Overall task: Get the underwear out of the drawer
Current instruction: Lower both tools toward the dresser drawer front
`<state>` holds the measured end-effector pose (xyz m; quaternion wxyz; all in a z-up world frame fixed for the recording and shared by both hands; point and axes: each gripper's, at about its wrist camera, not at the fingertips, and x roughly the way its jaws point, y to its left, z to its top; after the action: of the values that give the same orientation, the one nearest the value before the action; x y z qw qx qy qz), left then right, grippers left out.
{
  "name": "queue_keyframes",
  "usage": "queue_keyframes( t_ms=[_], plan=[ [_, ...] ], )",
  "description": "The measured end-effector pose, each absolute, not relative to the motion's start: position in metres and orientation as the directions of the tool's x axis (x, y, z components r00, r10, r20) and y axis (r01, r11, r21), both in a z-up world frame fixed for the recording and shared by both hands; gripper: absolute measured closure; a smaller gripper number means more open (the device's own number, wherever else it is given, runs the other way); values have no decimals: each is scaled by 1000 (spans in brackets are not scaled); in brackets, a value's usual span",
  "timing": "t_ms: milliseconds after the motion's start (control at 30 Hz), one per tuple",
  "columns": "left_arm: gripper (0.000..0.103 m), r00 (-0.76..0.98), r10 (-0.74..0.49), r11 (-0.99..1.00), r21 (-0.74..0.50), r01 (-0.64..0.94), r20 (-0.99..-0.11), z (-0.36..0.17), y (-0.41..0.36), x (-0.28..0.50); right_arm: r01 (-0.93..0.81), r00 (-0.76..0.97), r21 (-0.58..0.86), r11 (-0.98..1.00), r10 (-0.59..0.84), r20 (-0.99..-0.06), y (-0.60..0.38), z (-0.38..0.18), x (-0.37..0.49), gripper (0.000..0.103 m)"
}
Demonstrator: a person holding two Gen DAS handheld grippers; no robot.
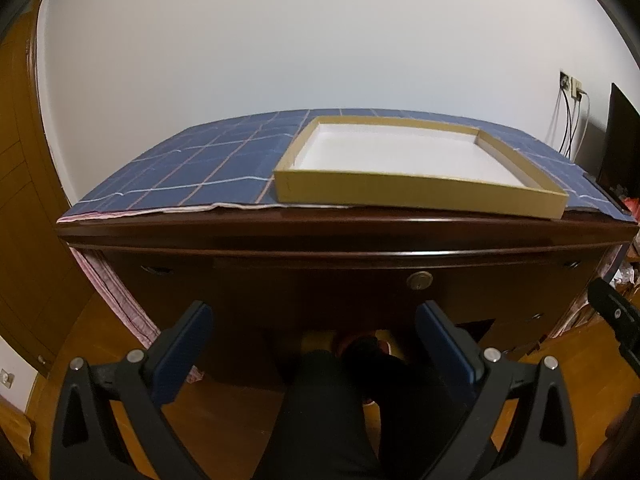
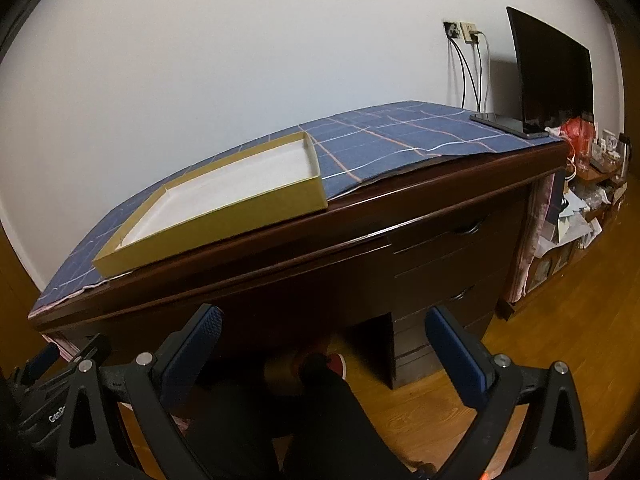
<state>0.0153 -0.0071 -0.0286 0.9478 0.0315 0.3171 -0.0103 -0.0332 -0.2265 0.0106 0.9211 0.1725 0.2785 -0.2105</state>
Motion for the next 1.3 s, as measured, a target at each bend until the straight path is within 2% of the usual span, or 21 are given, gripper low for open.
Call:
queue_keyframes(
  t_ms=[333,533,733,900,1133,1300],
  plan=[
    [0,777,-14,998,43,53,-629,-41,-10,27,478,736,186,859,-276,-618,-232,-8,-22,0],
    [1,758,-38,998,15,62,-651,-59,-7,42,448,765,170,878,-277,-581,-249,-21,-22,0],
    [3,801,-36,999,9,51,-598,-68,-3,54,377,825,216,901,-221,-520,-282,-39,-16,0],
    [3,847,-19,998,43,50,-531,-66,-8,64,323,832,219,921,-166,-529,-308,-56,6,0],
    [3,850,-30,999,22,49,-525,-71,-5,76,167,865,213,963,-39,-501,-328,-71,38,0],
    [3,856,-38,998,25,59,-516,-71,-6,81,107,865,178,978,-3,-502,-331,-80,55,0]
  ],
)
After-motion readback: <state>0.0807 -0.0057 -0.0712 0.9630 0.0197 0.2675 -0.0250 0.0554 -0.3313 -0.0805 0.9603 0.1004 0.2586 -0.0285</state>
